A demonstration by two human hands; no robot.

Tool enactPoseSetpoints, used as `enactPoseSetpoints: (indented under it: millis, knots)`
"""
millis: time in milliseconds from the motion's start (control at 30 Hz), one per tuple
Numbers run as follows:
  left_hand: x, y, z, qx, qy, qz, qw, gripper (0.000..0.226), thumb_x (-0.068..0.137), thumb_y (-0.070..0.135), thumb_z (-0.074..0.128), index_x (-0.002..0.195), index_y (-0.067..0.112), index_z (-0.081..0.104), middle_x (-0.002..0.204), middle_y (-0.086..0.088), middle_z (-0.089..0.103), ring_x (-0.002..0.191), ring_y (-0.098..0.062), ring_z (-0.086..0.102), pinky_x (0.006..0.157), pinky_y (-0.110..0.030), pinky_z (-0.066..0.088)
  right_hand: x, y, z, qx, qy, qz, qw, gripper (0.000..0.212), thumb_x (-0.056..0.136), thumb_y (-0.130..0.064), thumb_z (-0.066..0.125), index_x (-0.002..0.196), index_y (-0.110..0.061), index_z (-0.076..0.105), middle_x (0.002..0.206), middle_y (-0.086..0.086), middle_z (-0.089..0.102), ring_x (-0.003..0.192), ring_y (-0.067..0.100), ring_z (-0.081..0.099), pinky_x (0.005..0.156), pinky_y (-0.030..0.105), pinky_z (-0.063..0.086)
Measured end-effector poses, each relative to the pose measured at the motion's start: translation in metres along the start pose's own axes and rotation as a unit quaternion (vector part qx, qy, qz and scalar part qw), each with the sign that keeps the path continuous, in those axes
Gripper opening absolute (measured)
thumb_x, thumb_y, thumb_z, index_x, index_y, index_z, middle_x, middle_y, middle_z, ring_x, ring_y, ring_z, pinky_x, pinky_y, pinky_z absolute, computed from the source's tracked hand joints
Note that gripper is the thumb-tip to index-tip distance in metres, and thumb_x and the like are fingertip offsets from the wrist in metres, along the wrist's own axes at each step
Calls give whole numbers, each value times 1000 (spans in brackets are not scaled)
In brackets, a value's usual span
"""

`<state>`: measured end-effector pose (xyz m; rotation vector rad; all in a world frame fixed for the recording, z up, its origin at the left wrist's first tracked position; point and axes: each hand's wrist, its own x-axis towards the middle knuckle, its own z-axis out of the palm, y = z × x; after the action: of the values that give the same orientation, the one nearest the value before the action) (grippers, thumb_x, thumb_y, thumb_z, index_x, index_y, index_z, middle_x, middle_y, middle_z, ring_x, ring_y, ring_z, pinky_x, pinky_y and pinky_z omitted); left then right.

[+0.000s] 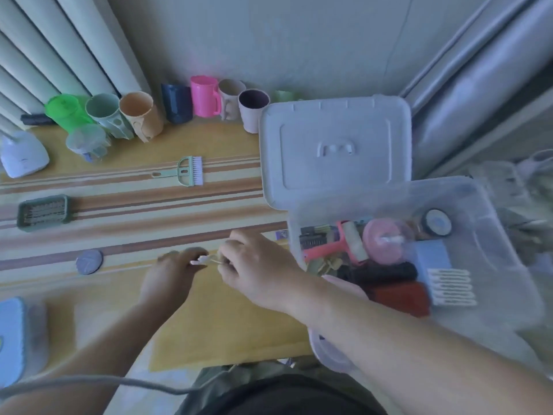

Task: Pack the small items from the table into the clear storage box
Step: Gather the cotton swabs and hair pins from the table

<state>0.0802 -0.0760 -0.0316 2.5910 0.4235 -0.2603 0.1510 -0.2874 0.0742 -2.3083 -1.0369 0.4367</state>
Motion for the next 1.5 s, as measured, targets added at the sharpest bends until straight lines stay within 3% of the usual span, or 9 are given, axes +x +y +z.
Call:
enactPoseSetpoints:
  millis: [133, 200, 433, 600, 767, 1000, 1200, 1333, 1500]
  knots:
    - [5, 143, -34, -77, 168, 186, 965, 19, 93, 22, 67, 104, 17, 81, 97, -1, 79, 91, -27, 69, 80, -34, 51, -91, 65, -69, -5, 61, 40, 997, 17, 98, -30, 56, 86, -19, 57, 94, -4, 53, 88, 20, 50, 66, 37, 41]
    - [1, 206, -33, -76, 177, 282, 940, 17, 91, 24, 67, 100, 17, 81, 93, 3, 79, 87, -23, 68, 79, -35, 52, -142, 112, -99, -47, 58, 94, 993, 18, 97, -29, 60, 82, -24, 53, 94, -7, 49, 89, 16, 47, 71, 34, 39]
    - [-17, 337, 96, 261, -122, 386, 877, 12, 92, 30, 66, 101, 36, 72, 88, 6, 73, 89, -26, 67, 81, -39, 51, -240, 227, -116, -209, -262, 267, 904, 20, 101, -32, 47, 82, -28, 53, 97, -1, 46, 98, 27, 44, 90, 47, 48]
    - [-30, 364, 142, 346, -177, 339, 857, 11, 95, 27, 65, 101, 29, 74, 97, 0, 73, 98, -27, 66, 93, -46, 47, -238, 239, -111, -216, -260, 243, 909, 23, 101, -29, 48, 107, -19, 68, 102, 3, 46, 106, 31, 45, 81, 44, 44]
    - [-29, 365, 143, 336, -185, 330, 863, 24, 97, 41, 60, 98, 22, 75, 92, -2, 73, 92, -27, 66, 89, -42, 48, -239, 248, -106, -195, -260, 252, 912, 22, 95, -36, 66, 113, -25, 69, 108, 2, 51, 110, 29, 46, 84, 44, 48]
    - [-30, 357, 99, 167, -169, 315, 919, 21, 100, 35, 54, 106, 32, 73, 80, 4, 66, 82, -22, 62, 72, -35, 47, -226, 250, -114, -141, -128, 223, 956, 31, 92, -49, 67, 120, -34, 68, 129, -8, 55, 128, 25, 44, 94, 44, 49]
    - [-16, 291, 36, -59, 62, 344, 935, 11, 90, 27, 73, 100, 30, 78, 78, 8, 69, 73, -15, 57, 74, -32, 49, -130, 194, -125, -103, 48, 102, 988, 14, 90, -37, 68, 79, -29, 65, 86, -12, 56, 91, 20, 56, 72, 41, 50]
    - [14, 204, -3, -84, 200, 222, 951, 18, 88, 18, 74, 104, 25, 76, 96, 6, 65, 91, -17, 57, 81, -29, 44, -40, 131, -107, -73, 85, 35, 993, 21, 90, -36, 71, 76, -21, 66, 79, -9, 54, 84, 20, 52, 67, 36, 47]
    - [60, 90, 9, 4, 77, 82, 994, 35, 84, 15, 71, 113, 33, 71, 109, 5, 64, 102, -28, 60, 82, -40, 53, 62, 101, -55, -99, 28, 62, 993, 11, 95, -20, 58, 92, -21, 68, 95, -5, 58, 97, 25, 54, 70, 35, 44]
